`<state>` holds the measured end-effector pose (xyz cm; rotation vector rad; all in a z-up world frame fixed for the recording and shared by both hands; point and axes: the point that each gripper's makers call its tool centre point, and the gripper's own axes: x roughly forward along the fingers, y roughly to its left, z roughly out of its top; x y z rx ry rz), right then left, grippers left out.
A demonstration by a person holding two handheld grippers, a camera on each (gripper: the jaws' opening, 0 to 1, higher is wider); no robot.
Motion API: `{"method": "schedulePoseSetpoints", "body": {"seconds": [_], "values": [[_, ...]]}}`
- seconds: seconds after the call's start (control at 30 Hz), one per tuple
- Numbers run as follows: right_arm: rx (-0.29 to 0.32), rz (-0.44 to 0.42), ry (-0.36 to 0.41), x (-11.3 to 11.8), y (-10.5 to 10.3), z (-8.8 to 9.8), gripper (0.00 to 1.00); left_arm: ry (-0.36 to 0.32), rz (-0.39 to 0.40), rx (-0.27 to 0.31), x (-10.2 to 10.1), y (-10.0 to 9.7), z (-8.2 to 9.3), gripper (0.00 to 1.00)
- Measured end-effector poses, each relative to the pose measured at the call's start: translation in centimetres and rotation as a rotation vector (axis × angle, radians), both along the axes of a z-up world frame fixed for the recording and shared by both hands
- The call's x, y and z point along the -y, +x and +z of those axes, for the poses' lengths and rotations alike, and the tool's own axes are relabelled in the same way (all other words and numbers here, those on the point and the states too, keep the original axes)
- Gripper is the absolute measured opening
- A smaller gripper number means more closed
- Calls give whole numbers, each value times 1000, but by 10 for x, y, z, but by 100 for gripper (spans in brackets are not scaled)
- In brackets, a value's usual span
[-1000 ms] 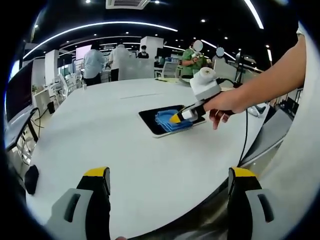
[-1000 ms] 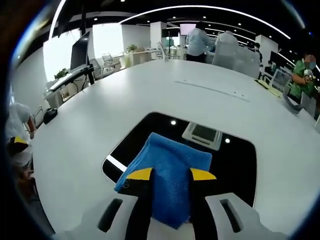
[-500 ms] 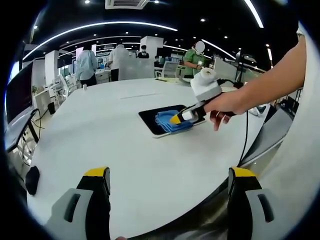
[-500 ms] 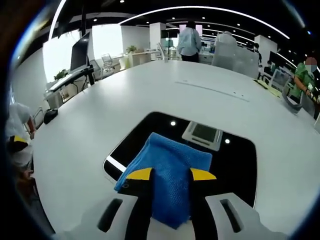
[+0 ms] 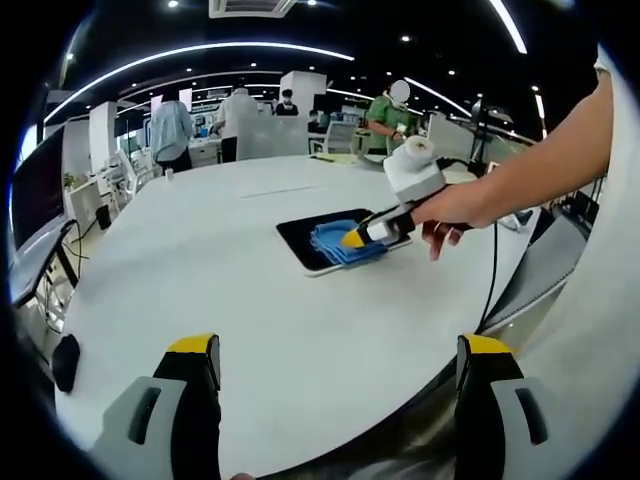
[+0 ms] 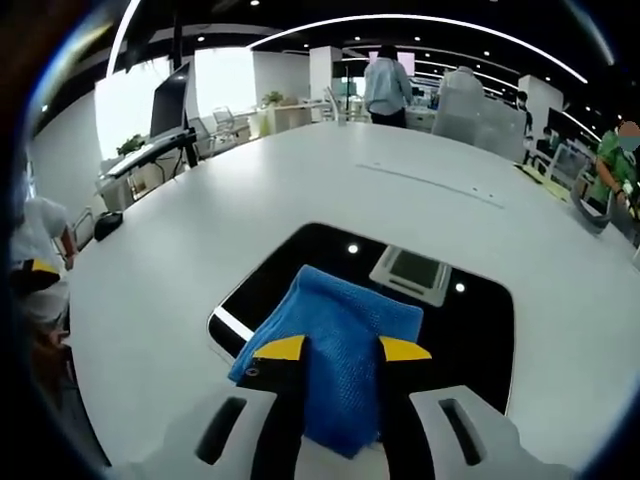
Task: Wipe the mirror surface with the cleaning cloth until all visible marks leave the cleaned area.
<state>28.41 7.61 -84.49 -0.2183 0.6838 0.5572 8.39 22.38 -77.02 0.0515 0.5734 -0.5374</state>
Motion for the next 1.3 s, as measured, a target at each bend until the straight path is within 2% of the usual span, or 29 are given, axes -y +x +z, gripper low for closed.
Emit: {"method": "schedulePoseSetpoints", "body": {"seconds": [1.3], "values": [[6, -5, 2, 28, 0, 0, 23, 2, -25, 1, 15, 8, 4, 99]]}}
